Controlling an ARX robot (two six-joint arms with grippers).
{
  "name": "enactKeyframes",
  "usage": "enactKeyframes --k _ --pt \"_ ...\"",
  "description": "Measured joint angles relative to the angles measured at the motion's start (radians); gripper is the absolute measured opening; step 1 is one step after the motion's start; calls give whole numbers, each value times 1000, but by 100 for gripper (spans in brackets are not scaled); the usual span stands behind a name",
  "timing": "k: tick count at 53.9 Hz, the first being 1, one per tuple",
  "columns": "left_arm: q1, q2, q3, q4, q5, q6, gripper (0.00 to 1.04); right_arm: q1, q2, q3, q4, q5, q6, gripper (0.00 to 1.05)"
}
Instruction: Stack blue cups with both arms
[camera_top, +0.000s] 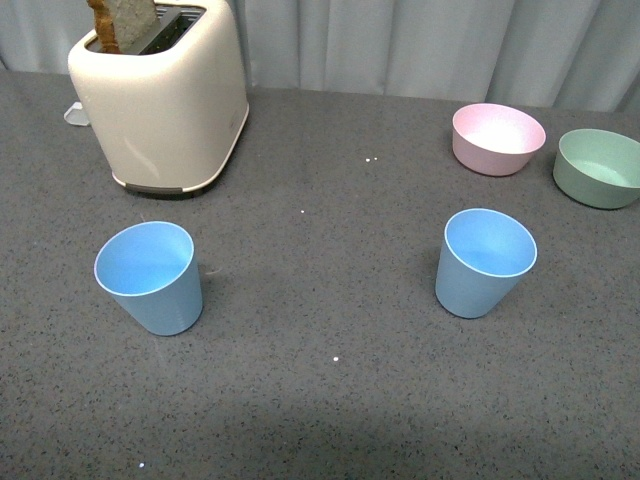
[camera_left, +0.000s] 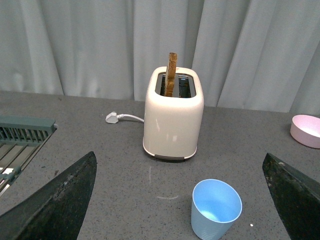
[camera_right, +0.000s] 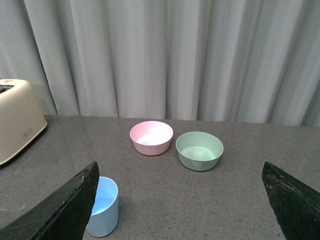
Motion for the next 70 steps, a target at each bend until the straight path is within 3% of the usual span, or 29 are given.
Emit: enactKeyframes --k 52,54,55,58,60,63,70 --pt "0 0 0 0 -1 0 98 0 0 0 0 0 0 95" --pt "-18 16 9 -32 -48 -21 98 0 0 0 0 0 0 95" --pt "-34 37 23 -72 -129 -38 98 0 0 0 0 0 0 95" --pt "-51 124 48 -127 -248 -103 98 0 0 0 0 0 0 95" --pt "-44 178 50 -120 -278 -123 98 0 0 0 0 2 0 95" --pt "-16 267 53 -76 -271 -161 98 0 0 0 0 0 0 95" --pt "92 642 143 179 -115 -275 98 0 0 0 0 0 0 95"
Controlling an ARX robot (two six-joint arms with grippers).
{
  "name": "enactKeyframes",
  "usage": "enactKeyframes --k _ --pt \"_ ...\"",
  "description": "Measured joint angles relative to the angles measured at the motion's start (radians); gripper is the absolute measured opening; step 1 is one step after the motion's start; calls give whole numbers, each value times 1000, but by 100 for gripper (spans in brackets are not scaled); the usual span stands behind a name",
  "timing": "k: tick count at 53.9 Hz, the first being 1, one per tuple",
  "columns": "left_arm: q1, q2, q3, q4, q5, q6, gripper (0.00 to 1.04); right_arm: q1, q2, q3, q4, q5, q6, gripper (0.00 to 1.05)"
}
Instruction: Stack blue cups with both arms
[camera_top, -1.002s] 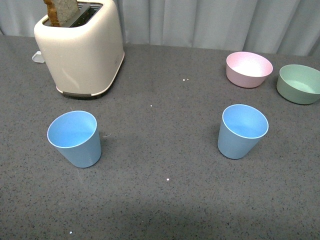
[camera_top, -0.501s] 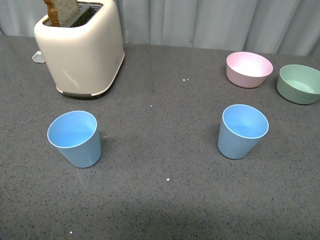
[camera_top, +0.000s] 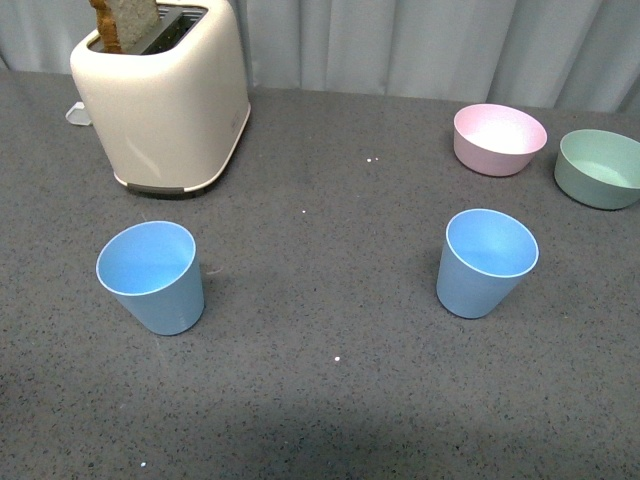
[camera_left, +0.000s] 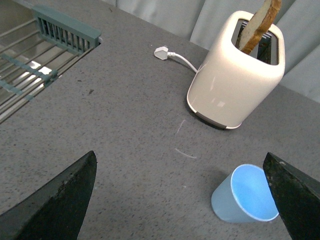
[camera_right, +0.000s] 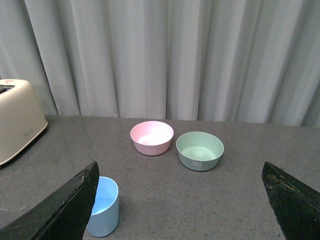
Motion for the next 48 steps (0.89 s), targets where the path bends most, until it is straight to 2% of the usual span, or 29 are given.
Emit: enactKeyframes --k 4,14,23,48 --pt "4 244 98 77 48 -7 98 0 0 0 0 0 0 95" --pt "-25 644 304 -77 117 -19 98 0 0 0 0 0 0 95" --pt "-59 819 428 -133 170 -78 98 0 0 0 0 0 0 95" --pt "-150 1117 634 -254 190 -98 98 0 0 0 0 0 0 95"
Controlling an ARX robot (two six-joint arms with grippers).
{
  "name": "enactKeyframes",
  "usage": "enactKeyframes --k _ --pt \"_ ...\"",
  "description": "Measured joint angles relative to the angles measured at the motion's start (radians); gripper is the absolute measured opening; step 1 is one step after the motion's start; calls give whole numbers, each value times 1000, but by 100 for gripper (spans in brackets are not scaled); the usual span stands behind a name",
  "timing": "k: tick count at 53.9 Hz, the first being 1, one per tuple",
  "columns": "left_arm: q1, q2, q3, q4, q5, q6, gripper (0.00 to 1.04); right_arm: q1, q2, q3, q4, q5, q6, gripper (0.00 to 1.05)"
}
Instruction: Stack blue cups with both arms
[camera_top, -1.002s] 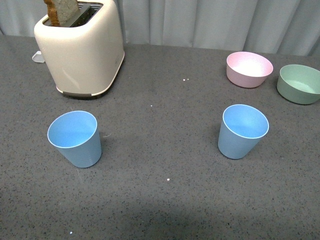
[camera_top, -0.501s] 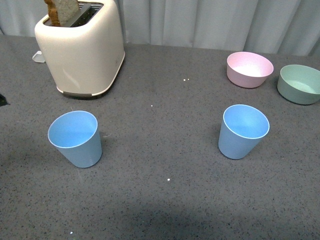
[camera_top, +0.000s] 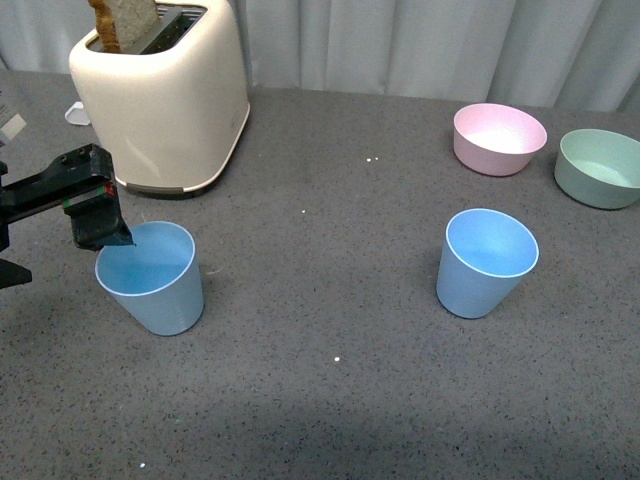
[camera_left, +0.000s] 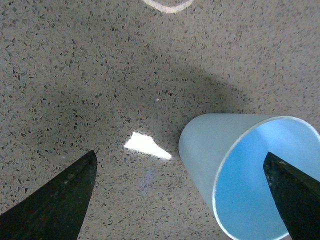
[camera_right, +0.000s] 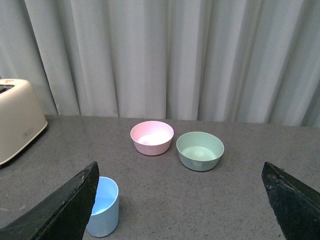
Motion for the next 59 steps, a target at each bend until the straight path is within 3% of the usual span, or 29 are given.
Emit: enactKeyframes --k 11,18,28,39,59 --pt "-26 39 20 -24 0 1 57 0 0 0 0 0 0 95" --pt "-32 40 26 -26 4 -1 40 0 0 0 0 0 0 95" --pt "-54 29 28 -48 -7 5 3 0 0 0 0 0 0 95" --pt "-105 -8 39 -69 -11 26 4 0 0 0 0 0 0 95" --pt "-277 85 194 -78 -45 12 4 0 0 0 0 0 0 95"
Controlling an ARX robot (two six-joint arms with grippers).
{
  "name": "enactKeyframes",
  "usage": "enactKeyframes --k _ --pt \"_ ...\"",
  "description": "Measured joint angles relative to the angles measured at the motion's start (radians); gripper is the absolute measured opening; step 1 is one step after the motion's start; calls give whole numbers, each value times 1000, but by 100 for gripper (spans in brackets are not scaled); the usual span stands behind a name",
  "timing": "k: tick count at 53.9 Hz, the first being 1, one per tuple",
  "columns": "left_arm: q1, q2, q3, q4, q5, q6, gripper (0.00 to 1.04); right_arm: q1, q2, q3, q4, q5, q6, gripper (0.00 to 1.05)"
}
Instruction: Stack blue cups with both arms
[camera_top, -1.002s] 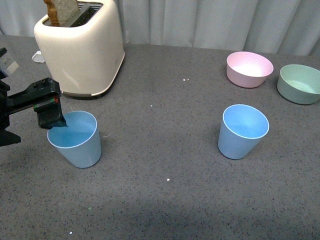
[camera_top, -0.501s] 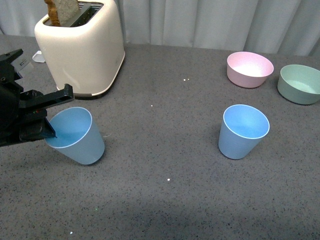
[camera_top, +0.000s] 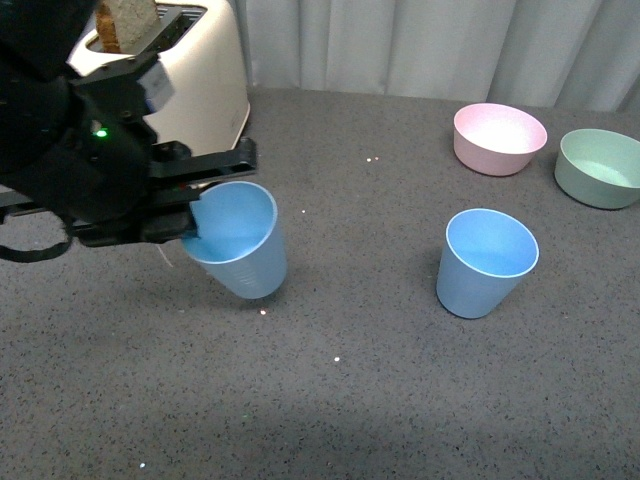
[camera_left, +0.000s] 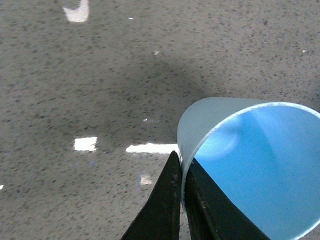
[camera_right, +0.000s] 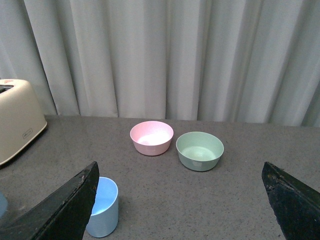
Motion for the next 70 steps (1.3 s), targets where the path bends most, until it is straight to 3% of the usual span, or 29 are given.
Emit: enactKeyframes --k 20,52,56,70 --pt "-92 105 103 -29 -12 -39 4 0 0 0 0 0 0 95" --pt "-126 148 142 -42 -34 -41 4 0 0 0 0 0 0 95" --pt "-130 149 145 -47 -34 -38 16 0 0 0 0 0 0 95" --pt "-127 118 144 -59 -50 -37 73 0 0 0 0 0 0 95"
